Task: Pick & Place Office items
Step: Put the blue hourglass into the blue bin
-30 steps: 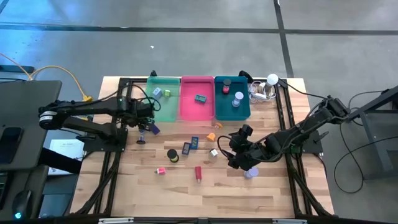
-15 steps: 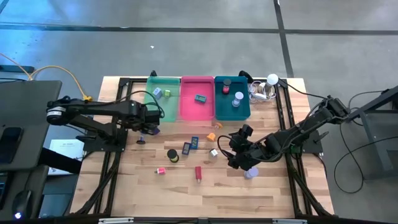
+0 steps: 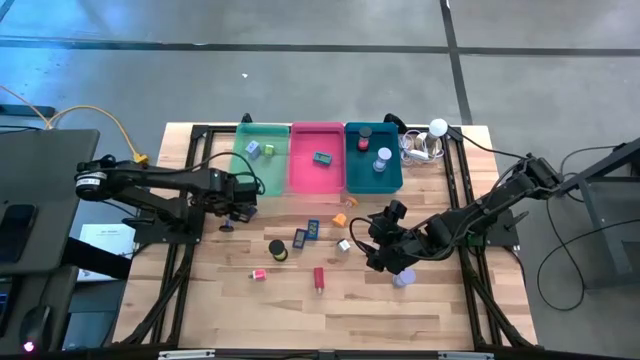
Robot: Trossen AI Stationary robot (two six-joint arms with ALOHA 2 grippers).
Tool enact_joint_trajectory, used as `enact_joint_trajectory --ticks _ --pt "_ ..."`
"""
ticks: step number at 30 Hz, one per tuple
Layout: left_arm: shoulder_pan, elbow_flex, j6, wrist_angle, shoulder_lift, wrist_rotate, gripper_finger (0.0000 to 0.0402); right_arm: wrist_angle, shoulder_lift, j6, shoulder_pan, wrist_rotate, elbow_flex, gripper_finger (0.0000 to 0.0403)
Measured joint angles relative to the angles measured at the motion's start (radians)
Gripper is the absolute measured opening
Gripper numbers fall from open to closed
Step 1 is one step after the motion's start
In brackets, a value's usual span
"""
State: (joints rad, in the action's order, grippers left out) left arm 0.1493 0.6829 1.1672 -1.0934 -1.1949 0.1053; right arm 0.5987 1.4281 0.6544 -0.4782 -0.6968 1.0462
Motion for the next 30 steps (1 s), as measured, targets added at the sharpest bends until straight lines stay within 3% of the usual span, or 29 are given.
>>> enact_joint_trajectory --ticks 15,22,30 --pt "0.001 -0.134 0.008 0.192 0.001 -0.021 0.0206 -0.004 0.000 0.000 0.000 0.000 0.000 0.0344" --pt "0.001 -0.156 0.000 0.207 0.001 -0.015 0.0203 -0.004 0.000 0.000 0.000 0.000 0.000 0.0344" --pt "0.001 -0.156 0.000 0.221 0.001 -0.010 0.0141 -0.004 0.000 0.000 0.000 -0.004 0.000 0.0344"
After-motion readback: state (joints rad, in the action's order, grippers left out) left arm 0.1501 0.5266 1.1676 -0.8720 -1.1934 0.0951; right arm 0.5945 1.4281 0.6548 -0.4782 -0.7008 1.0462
